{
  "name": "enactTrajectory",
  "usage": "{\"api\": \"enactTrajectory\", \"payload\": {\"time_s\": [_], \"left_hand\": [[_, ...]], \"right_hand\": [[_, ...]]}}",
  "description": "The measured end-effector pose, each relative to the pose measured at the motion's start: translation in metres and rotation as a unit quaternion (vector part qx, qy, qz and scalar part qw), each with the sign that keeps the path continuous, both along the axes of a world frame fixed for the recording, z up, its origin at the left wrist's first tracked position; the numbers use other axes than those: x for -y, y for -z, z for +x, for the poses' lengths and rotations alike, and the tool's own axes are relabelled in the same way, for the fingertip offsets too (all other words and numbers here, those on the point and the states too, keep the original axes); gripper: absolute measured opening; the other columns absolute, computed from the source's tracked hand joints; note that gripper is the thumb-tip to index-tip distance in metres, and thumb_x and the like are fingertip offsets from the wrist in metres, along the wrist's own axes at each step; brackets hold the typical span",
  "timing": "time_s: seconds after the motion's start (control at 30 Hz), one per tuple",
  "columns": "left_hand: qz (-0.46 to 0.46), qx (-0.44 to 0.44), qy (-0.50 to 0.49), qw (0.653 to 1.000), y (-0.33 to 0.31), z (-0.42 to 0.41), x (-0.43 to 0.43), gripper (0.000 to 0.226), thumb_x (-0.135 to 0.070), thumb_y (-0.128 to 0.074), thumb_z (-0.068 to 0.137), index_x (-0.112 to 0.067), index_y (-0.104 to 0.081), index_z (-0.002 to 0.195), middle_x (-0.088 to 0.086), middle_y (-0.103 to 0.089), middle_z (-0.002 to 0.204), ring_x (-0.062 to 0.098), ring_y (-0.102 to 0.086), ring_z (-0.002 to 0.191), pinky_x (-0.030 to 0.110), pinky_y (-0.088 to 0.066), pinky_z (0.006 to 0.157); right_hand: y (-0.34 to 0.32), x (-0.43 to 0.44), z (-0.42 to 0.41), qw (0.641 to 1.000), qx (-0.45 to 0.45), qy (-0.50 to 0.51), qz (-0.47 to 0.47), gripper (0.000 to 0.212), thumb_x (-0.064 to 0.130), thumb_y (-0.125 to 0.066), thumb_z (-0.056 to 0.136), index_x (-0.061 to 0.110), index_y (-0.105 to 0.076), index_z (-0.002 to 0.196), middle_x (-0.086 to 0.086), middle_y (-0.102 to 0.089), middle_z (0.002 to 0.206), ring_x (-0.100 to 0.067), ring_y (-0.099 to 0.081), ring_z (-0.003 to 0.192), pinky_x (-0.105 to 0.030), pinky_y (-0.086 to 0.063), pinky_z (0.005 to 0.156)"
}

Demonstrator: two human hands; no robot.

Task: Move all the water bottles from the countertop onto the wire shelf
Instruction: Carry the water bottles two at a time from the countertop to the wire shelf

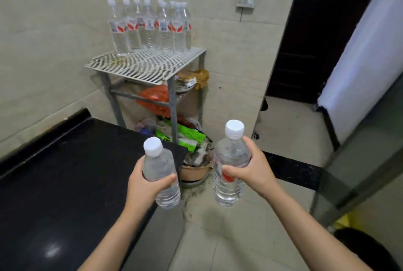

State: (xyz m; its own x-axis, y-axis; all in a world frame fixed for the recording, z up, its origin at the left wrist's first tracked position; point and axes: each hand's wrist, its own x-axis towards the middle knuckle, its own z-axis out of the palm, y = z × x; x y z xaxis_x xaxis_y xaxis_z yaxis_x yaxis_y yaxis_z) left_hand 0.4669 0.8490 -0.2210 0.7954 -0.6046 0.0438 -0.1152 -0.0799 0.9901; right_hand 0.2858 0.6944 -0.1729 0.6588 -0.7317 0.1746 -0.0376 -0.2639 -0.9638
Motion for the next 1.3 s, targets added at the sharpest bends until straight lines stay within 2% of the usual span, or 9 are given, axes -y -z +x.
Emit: {"api": "enactTrajectory", "payload": {"time_s": [0.3, 0.47, 0.6, 0.8, 0.9, 1.0, 1.17, 1.23, 1.3], "left_hand": [[0.0, -0.003, 0.009, 1.0, 0.001, 0.047, 0.125, 0.061, -0.038, -0.078, 0.032, -0.025, -0.062, 0.09, -0.001, -0.07, 0.089, 0.01, -0.067, 0.079, 0.033, -0.051, 0.072], [-0.063, 0.016, -0.01, 0.998, -0.028, 0.111, 0.2, 0.06, -0.041, -0.079, 0.034, -0.032, -0.062, 0.091, -0.005, -0.071, 0.094, 0.013, -0.067, 0.089, 0.037, -0.052, 0.08], [-0.122, 0.04, -0.035, 0.991, -0.074, 0.157, 0.25, 0.057, -0.038, -0.08, 0.034, -0.032, -0.065, 0.088, -0.018, -0.073, 0.085, 0.003, -0.068, 0.083, 0.028, -0.052, 0.076], [-0.198, 0.058, -0.066, 0.976, -0.124, 0.203, 0.298, 0.053, -0.025, -0.078, 0.04, -0.026, -0.064, 0.091, -0.017, -0.074, 0.083, 0.003, -0.069, 0.081, 0.013, -0.052, 0.066], [-0.225, 0.073, -0.105, 0.966, -0.136, 0.23, 0.317, 0.056, -0.031, -0.08, 0.041, -0.023, -0.065, 0.094, -0.012, -0.075, 0.084, 0.008, -0.07, 0.081, 0.017, -0.053, 0.066], [-0.239, 0.094, -0.167, 0.952, -0.147, 0.251, 0.339, 0.082, -0.04, -0.085, 0.035, -0.009, -0.063, 0.108, -0.003, -0.075, 0.09, 0.015, -0.07, 0.088, 0.021, -0.054, 0.072], [-0.24, 0.118, -0.261, 0.928, -0.155, 0.276, 0.377, 0.072, -0.036, -0.077, 0.045, -0.009, -0.062, 0.11, -0.001, -0.071, 0.096, 0.013, -0.069, 0.088, 0.02, -0.053, 0.072], [-0.234, 0.121, -0.289, 0.921, -0.151, 0.284, 0.386, 0.068, -0.035, -0.077, 0.046, -0.011, -0.062, 0.108, -0.001, -0.071, 0.097, 0.013, -0.069, 0.089, 0.019, -0.053, 0.071], [-0.222, 0.118, -0.313, 0.916, -0.147, 0.289, 0.39, 0.063, -0.028, -0.081, 0.047, -0.013, -0.062, 0.105, 0.0, -0.07, 0.097, 0.012, -0.069, 0.087, 0.019, -0.052, 0.069]], "right_hand": [[0.02, 0.126, 0.055, 1.0, -0.003, 0.0, 0.013, 0.077, 0.039, -0.072, 0.039, 0.028, -0.05, 0.112, 0.01, -0.063, 0.105, 0.009, -0.061, 0.088, -0.008, -0.047, 0.077], [0.004, 0.204, 0.132, 1.0, 0.0, -0.028, 0.003, 0.079, 0.04, -0.073, 0.038, 0.031, -0.049, 0.113, 0.006, -0.063, 0.109, 0.006, -0.061, 0.092, -0.009, -0.048, 0.078], [-0.031, 0.256, 0.188, 0.999, 0.024, -0.038, -0.013, 0.071, 0.035, -0.076, 0.038, 0.038, -0.047, 0.102, 0.017, -0.059, 0.103, 0.016, -0.059, 0.084, -0.004, -0.047, 0.07], [-0.063, 0.332, 0.254, 0.992, 0.114, -0.062, -0.004, 0.062, 0.033, -0.07, 0.035, 0.025, -0.053, 0.094, 0.018, -0.071, 0.074, 0.006, -0.065, 0.072, -0.009, -0.049, 0.062], [-0.085, 0.374, 0.294, 0.983, 0.145, -0.108, -0.025, 0.065, 0.034, -0.07, 0.035, 0.024, -0.054, 0.097, 0.011, -0.072, 0.08, -0.002, -0.066, 0.079, -0.017, -0.052, 0.071], [-0.107, 0.407, 0.332, 0.973, 0.166, -0.157, -0.039, 0.064, 0.034, -0.071, 0.037, 0.024, -0.054, 0.098, 0.008, -0.07, 0.087, -0.003, -0.067, 0.082, -0.018, -0.052, 0.072], [-0.128, 0.449, 0.39, 0.959, 0.168, -0.223, -0.054, 0.087, 0.038, -0.077, 0.037, 0.013, -0.051, 0.116, 0.005, -0.067, 0.1, -0.003, -0.067, 0.088, -0.02, -0.053, 0.076], [-0.131, 0.457, 0.412, 0.954, 0.153, -0.251, -0.057, 0.108, 0.051, -0.082, 0.031, 0.008, -0.047, 0.124, -0.007, -0.065, 0.112, -0.015, -0.065, 0.1, -0.033, -0.054, 0.085], [-0.131, 0.46, 0.434, 0.948, 0.14, -0.281, -0.057, 0.108, 0.049, -0.082, 0.036, 0.01, -0.043, 0.13, -0.012, -0.06, 0.121, -0.023, -0.061, 0.106, -0.041, -0.052, 0.092]]}}
